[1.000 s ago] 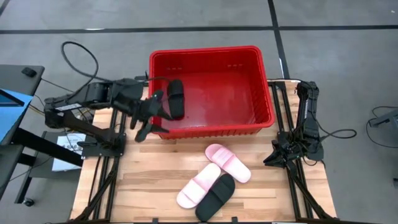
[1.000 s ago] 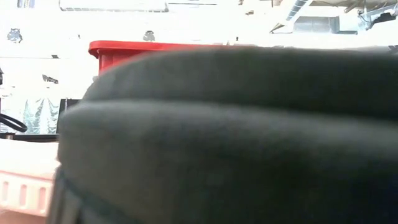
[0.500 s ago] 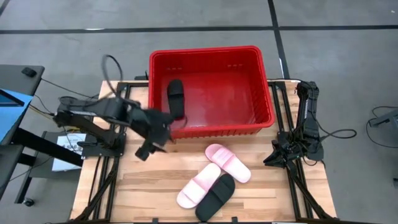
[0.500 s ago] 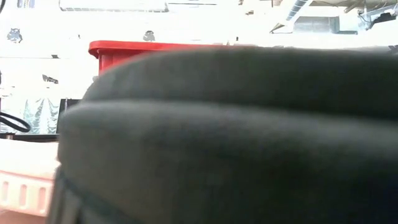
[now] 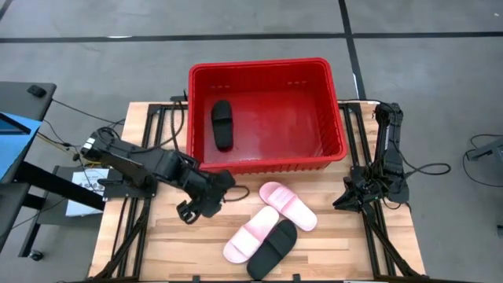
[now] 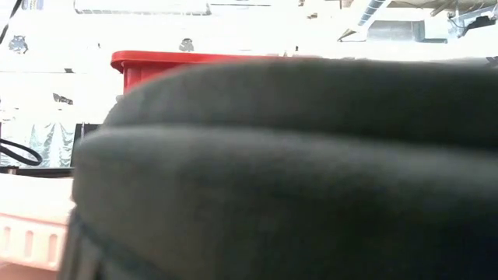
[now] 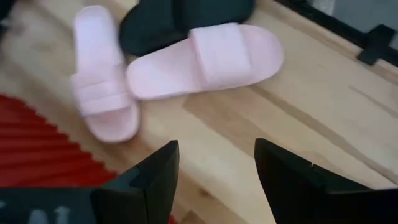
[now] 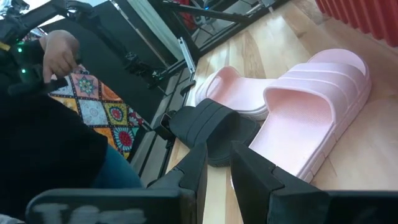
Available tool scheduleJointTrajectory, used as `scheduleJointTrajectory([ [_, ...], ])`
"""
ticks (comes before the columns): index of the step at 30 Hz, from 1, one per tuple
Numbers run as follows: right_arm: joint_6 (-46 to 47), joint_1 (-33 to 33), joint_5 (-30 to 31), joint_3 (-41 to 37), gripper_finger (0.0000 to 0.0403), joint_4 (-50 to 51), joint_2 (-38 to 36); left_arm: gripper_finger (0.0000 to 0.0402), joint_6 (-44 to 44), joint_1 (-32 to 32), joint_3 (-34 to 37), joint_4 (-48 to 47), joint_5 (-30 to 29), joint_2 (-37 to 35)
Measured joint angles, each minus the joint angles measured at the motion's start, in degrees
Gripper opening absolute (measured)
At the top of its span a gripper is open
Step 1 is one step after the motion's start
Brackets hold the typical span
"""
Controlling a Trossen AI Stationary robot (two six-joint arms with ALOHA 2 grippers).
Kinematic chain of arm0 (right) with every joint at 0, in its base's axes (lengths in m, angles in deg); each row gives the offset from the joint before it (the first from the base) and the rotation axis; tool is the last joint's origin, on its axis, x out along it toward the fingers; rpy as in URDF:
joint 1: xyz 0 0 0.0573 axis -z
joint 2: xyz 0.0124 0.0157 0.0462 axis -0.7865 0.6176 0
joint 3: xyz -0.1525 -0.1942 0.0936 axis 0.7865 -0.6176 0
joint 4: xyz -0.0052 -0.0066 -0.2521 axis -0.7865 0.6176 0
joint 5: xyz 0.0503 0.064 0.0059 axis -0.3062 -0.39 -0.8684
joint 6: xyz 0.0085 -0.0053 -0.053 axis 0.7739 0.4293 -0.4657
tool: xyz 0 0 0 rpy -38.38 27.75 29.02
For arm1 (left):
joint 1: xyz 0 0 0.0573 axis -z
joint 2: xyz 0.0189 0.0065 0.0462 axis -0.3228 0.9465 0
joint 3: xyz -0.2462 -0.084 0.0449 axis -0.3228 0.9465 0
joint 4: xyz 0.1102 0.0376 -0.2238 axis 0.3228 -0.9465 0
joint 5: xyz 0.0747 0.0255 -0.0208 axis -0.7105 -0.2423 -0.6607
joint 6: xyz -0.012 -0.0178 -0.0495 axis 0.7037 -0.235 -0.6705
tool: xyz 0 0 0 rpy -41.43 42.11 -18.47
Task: Pick and place slides into bin
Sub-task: Put the black slide into the basket
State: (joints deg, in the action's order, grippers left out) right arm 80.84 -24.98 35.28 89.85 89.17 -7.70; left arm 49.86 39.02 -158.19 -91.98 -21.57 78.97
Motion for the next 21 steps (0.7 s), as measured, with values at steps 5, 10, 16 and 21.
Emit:
scheduleJointTrajectory([
  [5, -0.02, 0.00, 0.00, 0.00, 0.0060, 0.01, 0.00, 0.0201, -0.25, 2.86, -0.02, 1.86, 0.45, 1.41],
  [10, -0.02, -0.02, -0.02, 0.00, 0.0060, 0.00, 0.02, 0.0201, -2.05, 6.72, -0.02, 7.79, -0.17, 2.41],
  [16, -0.02, 0.00, 0.00, 0.00, 0.0060, 0.02, 0.04, 0.0201, -8.32, 11.79, 0.04, 15.14, -9.86, 3.55],
  [21, -0.02, -0.01, -0.01, 0.00, 0.0060, 0.02, 0.04, 0.0201, -13.97, 14.47, 0.02, 19.92, -16.81, 6.21],
])
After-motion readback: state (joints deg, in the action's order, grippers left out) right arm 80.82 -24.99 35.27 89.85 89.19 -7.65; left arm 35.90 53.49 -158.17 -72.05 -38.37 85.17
